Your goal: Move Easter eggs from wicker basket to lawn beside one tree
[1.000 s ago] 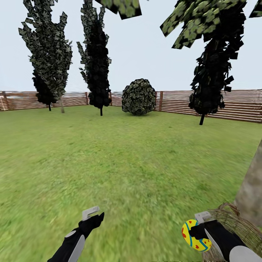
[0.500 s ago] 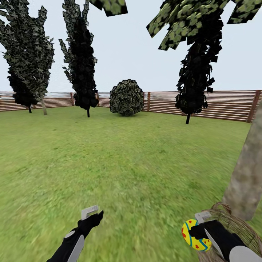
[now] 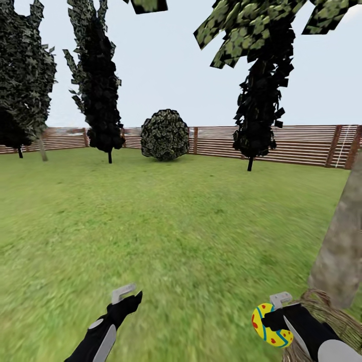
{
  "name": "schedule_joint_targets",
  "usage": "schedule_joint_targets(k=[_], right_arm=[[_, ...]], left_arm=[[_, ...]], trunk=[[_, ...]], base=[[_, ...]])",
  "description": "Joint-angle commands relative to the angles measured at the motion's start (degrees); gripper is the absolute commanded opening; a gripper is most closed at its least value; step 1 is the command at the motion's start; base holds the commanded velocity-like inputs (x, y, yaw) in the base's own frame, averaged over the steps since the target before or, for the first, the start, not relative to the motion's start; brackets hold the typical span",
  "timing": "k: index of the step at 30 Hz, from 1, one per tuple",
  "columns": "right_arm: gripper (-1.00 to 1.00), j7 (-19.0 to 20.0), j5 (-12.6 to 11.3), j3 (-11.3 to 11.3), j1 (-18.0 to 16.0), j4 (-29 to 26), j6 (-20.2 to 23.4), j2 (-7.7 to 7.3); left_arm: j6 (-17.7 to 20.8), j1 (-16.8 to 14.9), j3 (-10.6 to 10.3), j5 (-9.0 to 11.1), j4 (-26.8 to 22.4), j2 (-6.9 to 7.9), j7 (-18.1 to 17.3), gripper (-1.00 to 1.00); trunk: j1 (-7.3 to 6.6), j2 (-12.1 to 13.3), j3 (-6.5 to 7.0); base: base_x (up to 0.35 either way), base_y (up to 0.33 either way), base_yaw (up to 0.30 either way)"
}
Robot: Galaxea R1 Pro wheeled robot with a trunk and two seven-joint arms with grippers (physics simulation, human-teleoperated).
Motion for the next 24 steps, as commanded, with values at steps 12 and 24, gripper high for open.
schedule_joint_targets(k=[12,24], right_arm=[[-1.0,0.18,0.45,0.13,-0.04,-0.15,0.22,-0.18],[-1.0,0.17,0.5,0.13,-0.04,-0.13,0.22,0.16]], left_arm=[[0.4,0.0,0.3,0.64,-0.12,0.04,-0.17,1.0],[0.49,0.0,0.31,0.68,-0.12,0.05,-0.24,1.0]], trunk=[[0.02,-0.03,-0.07],[0.02,-0.03,-0.07]], base=[[0.264,0.243,-0.073],[0.242,0.263,0.0]])
